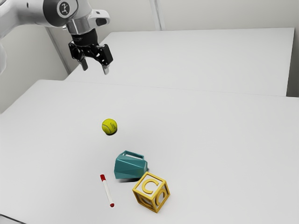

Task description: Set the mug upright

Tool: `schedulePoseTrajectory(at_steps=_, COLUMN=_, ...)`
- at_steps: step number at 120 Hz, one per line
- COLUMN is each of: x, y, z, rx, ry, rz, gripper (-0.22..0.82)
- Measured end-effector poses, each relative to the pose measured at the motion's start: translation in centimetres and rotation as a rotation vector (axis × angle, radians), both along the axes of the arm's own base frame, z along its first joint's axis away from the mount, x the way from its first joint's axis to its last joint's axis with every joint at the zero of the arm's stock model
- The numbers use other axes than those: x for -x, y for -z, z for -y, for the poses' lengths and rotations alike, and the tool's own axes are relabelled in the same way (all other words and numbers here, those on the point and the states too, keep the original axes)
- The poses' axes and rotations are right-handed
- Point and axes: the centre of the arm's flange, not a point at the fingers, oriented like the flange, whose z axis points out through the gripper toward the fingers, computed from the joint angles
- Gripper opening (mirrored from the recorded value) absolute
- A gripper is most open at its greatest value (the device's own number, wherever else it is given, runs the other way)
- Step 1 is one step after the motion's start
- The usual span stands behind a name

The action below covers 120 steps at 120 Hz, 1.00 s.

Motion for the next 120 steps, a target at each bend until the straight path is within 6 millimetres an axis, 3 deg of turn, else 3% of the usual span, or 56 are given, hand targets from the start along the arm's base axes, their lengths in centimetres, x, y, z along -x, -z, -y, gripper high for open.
schedulePoseTrajectory(at_steps=25, x=0.2, y=-0.2, z=-0.1, rx=0.002, ry=-0.004, rz=0.001, gripper=0.6)
schedulePoseTrajectory(at_steps=51, x=1.4, y=1.6, z=-1.9, rx=0.107, ry=-0.057, rz=-0.049, gripper=0.6)
schedulePoseTrajectory(at_steps=74, x=4.7, y=5.0, z=-4.0, rx=0.237, ry=-0.127, rz=-0.105, gripper=0.6)
schedulePoseTrajectory(at_steps=91, x=7.5, y=8.8, z=-0.7, rx=0.315, ry=-0.092, rz=-0.103, gripper=0.6)
schedulePoseTrajectory(at_steps=120, x=11.3, y=15.5, z=-0.1, rx=0.463, ry=-0.172, rz=-0.035, gripper=0.6)
